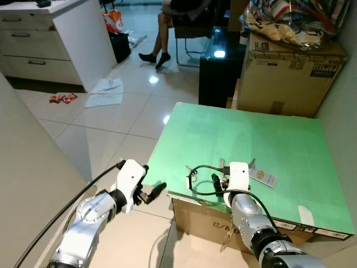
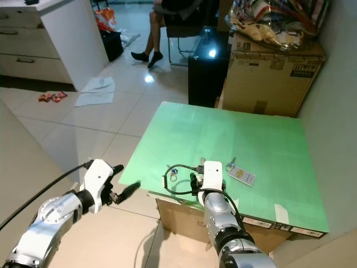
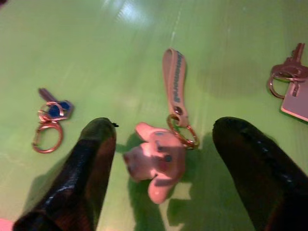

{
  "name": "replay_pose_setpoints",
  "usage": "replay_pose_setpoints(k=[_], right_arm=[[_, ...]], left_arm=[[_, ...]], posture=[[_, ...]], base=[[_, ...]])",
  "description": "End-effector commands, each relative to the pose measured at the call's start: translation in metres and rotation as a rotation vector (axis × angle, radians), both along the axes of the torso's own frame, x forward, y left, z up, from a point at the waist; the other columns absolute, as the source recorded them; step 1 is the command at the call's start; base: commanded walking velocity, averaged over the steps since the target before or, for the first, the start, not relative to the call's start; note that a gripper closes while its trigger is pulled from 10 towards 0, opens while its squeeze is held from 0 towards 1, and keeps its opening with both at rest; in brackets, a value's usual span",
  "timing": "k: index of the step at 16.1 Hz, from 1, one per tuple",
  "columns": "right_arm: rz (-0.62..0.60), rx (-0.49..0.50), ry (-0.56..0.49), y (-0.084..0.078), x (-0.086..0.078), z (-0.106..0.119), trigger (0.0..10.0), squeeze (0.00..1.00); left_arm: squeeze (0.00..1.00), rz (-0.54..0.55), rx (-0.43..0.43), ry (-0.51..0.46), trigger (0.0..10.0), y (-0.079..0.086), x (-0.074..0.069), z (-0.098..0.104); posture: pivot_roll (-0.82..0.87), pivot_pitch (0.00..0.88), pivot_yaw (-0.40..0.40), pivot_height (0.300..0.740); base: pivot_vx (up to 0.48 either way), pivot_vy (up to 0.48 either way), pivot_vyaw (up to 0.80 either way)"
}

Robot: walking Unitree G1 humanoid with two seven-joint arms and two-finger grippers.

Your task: Hang keys on a hook

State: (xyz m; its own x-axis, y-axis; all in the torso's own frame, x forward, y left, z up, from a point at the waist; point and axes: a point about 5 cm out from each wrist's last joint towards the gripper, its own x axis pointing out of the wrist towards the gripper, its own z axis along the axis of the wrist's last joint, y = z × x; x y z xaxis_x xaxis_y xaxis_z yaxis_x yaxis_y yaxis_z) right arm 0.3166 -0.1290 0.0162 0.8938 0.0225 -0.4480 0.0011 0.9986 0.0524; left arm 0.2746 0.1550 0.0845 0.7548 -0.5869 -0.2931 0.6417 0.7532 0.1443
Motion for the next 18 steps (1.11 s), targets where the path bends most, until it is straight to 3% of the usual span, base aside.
replay_pose_setpoints(k=[1, 5, 6, 7, 15, 16, 18], right_arm=[[0.007, -0.022, 0.016, 0.004, -0.001, -0.002, 10.0, 1.0], [0.038, -0.058, 0.077, 0.004, -0.009, -0.012, 10.0, 1.0], [0.048, -0.052, 0.079, 0.005, -0.009, -0.012, 10.0, 0.89], [0.064, -0.039, 0.076, 0.008, -0.009, -0.011, 10.0, 0.0], [0.076, -0.071, 0.064, -0.004, -0.007, -0.01, 10.0, 0.0], [0.08, -0.08, 0.054, -0.005, -0.006, -0.009, 9.1, 0.0], [0.09, -0.071, 0.032, -0.005, -0.004, -0.006, 0.0, 0.0]], left_arm=[[0.0, -0.008, 0.013, 0.008, 10.0, -0.001, -0.004, 0.0], [0.0, -0.018, -0.015, 0.023, 10.0, -0.014, -0.008, -0.003], [0.0, -0.02, -0.017, 0.024, 10.0, -0.015, -0.009, -0.004], [0.0, -0.021, -0.022, 0.028, 10.0, -0.018, -0.01, -0.004], [0.0, -0.005, -0.06, 0.04, 10.0, -0.033, -0.017, -0.01], [0.0, -0.004, -0.063, 0.041, 10.0, -0.034, -0.018, -0.01], [0.0, -0.002, -0.068, 0.045, 10.0, -0.035, -0.02, -0.011]], posture=[[-0.02, 0.152, 0.109, 0.74], [-0.05, 0.171, 0.092, 0.74], [-0.06, 0.175, 0.087, 0.74], [-0.07, 0.182, 0.081, 0.74], [-0.1, 0.213, 0.033, 0.74], [-0.1, 0.214, 0.029, 0.74], [-0.1, 0.217, 0.027, 0.74]], base=[[0.0, 0.0, 0.0], [0.0, 0.0, 0.0], [0.0, 0.0, 0.0], [0.0, 0.0, 0.0], [0.0, 0.0, 0.0], [0.0, 0.0, 0.0], [0.0, 0.0, 0.0]])
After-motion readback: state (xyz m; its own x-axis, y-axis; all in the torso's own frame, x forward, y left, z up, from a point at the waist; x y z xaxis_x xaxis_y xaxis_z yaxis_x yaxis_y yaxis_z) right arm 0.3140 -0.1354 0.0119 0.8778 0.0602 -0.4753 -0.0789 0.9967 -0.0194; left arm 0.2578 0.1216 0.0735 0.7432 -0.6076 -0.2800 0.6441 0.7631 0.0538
